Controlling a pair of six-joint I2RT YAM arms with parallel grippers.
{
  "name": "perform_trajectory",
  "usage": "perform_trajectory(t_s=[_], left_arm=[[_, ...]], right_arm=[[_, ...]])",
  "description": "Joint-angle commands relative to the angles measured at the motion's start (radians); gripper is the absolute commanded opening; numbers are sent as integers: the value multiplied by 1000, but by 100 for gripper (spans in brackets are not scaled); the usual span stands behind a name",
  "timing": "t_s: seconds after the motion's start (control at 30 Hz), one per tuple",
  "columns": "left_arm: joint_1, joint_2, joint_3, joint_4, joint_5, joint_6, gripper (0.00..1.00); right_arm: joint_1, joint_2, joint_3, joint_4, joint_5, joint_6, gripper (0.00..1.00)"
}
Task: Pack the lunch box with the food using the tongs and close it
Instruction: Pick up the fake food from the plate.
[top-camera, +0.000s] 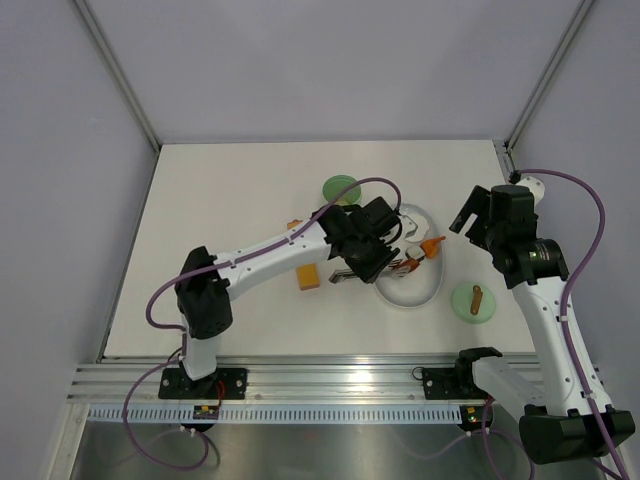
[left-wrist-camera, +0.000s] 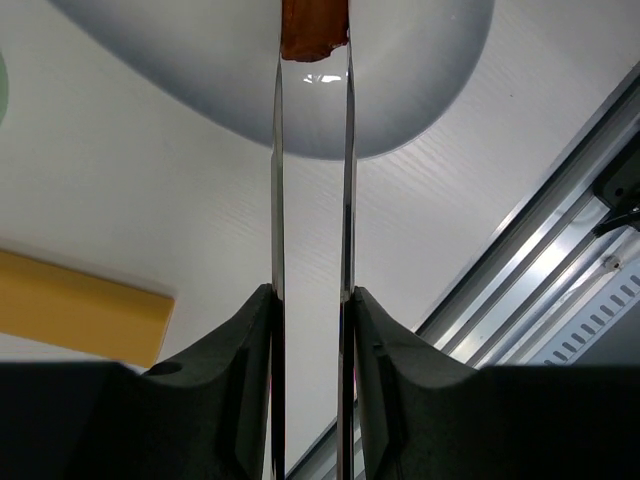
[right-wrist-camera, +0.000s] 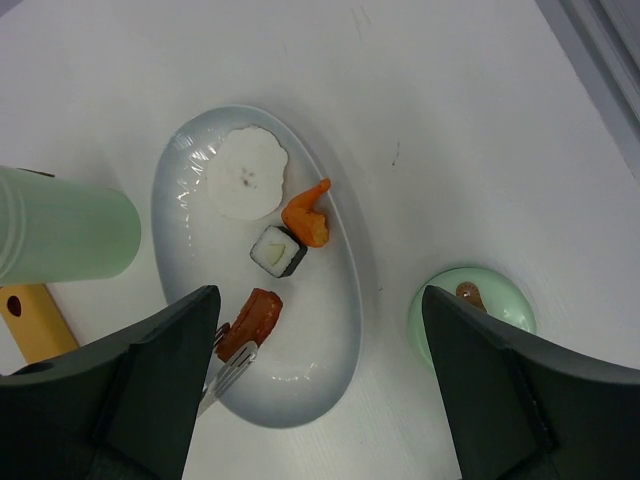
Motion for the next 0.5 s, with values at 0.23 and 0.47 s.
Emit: perform_trajectory(t_s=[0.23,0.47], left_arm=[[6,-140,36,-10,-114,-14,8],[96,-179,99,-38,-99,-15,7]], right_arm=[[-3,-13,5,35,-8,7,90],[-3,-21,15,23,4,4,90]])
